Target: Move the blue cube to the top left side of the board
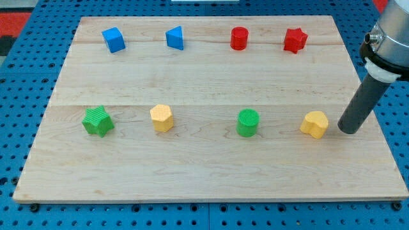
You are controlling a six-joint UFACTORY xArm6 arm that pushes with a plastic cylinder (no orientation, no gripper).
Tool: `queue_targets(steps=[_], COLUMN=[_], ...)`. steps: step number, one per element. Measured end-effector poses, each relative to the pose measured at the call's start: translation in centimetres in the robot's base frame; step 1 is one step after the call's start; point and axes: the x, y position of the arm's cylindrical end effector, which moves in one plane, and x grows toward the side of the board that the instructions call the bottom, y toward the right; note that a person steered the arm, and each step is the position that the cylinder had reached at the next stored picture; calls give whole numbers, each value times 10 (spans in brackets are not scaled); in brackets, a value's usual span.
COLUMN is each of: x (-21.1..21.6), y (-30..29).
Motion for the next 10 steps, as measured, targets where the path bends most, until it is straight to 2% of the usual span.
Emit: queue_targets(steps=[2,3,4,7,8,9,10], x=[-14,-64,-139,-255,-293,-291,-291], y=[8,28,43,33,-15,-70,-158])
